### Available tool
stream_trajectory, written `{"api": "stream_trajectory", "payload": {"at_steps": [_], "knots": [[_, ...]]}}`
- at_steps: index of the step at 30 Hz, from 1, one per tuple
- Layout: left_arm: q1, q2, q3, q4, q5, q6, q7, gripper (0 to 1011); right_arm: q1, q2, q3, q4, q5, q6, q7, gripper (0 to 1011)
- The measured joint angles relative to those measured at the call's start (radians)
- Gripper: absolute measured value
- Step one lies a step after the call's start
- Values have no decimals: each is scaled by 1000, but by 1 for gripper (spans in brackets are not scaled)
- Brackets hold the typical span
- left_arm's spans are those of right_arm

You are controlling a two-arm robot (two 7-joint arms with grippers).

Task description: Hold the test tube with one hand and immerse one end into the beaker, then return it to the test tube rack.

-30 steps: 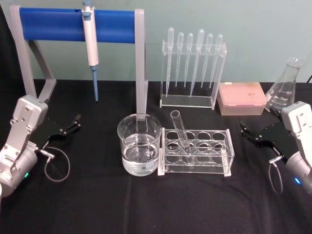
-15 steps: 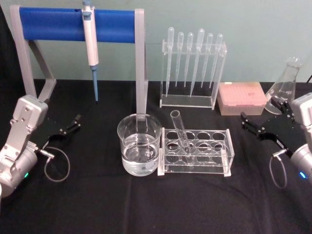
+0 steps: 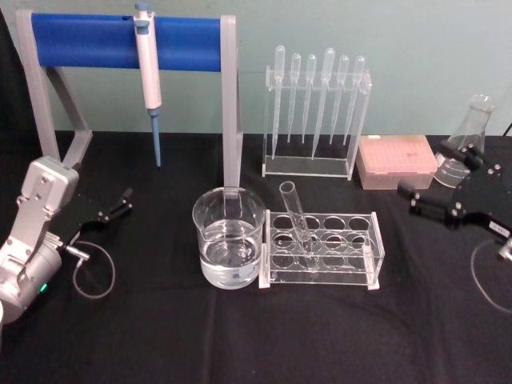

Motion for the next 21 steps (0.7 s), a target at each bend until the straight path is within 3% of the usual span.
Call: {"api": "stream_trajectory", "payload": {"at_steps": [3,9,14,21], "knots": [[0,0,0,0,0,0,0,1000,4,46,-3,-22,29,7,120,1003],[0,0,0,0,0,0,0,1000,49,77,-40,-33,35,44,263,1003],[0,0,0,0,0,0,0,1000,122,73,-100,-20,5,83,369,1002],[0,0,0,0,0,0,0,1000,235,36,-187,28,-10,184,443,1003]]}}
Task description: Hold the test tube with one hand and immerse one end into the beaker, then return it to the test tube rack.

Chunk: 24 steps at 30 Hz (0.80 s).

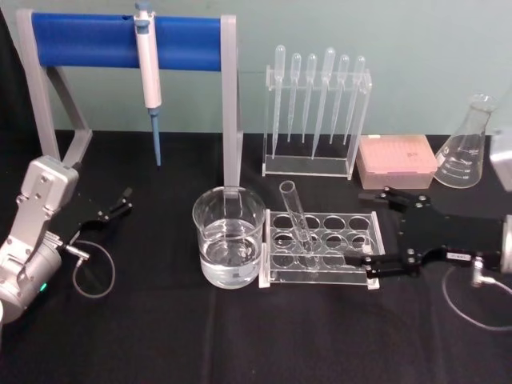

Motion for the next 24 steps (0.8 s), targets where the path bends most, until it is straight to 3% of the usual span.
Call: {"api": "stream_trajectory", "payload": {"at_steps": [10,24], "knots": [[0,0,0,0,0,0,0,1000,127,-82,-102,71,-29,105,14,1003],[0,0,0,0,0,0,0,1000,231,-167,-186,160,-53,147,-15,1003]]}}
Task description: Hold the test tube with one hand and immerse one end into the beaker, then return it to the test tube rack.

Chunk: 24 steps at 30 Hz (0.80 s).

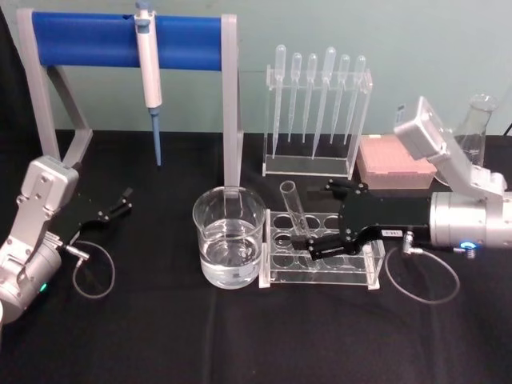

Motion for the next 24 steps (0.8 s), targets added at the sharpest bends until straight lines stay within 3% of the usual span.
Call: {"api": "stream_trajectory", "payload": {"at_steps": [15,24], "knots": [[0,0,0,0,0,0,0,1000,56,-43,-50,69,-9,-9,-5,1002],[0,0,0,0,0,0,0,1000,57,-44,-51,69,-10,-11,-5,1003]]}}
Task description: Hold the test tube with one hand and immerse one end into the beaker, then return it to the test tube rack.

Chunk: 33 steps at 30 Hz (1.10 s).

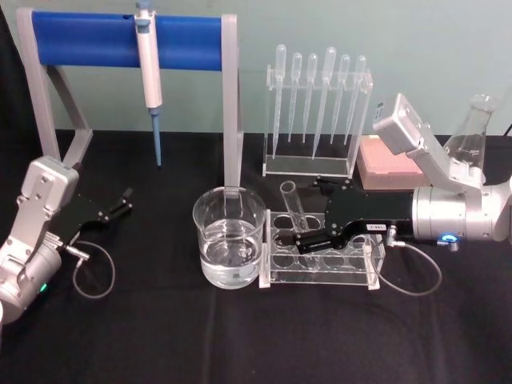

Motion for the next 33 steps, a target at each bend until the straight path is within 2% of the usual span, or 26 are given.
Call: {"api": "stream_trajectory", "payload": {"at_steps": [3,7,14,16,18,19,20,23,24,26,28,33], "knots": [[0,0,0,0,0,0,0,1000,-1,1,1,-1,0,0,0,982],[0,0,0,0,0,0,0,1000,-1,1,2,-2,1,0,0,906],[0,0,0,0,0,0,0,1000,-2,2,3,-3,1,0,0,713],[0,0,0,0,0,0,0,1000,-2,2,3,-3,1,0,0,622],[0,0,0,0,0,0,0,1000,-2,2,3,-3,2,0,0,574],[0,0,0,0,0,0,0,1000,-2,2,3,-4,2,0,0,511],[0,0,0,0,0,0,0,1000,-3,3,4,-4,2,0,0,511],[0,0,0,0,0,0,0,1000,-3,3,4,-4,2,0,0,430],[0,0,0,0,0,0,0,1000,-3,3,4,-4,2,0,0,367],[0,0,0,0,0,0,0,1000,-3,3,4,-4,2,0,0,330],[0,0,0,0,0,0,0,1000,-3,3,4,-4,2,0,0,252],[0,0,0,0,0,0,0,1000,-3,3,4,-5,2,0,-1,233]]}}
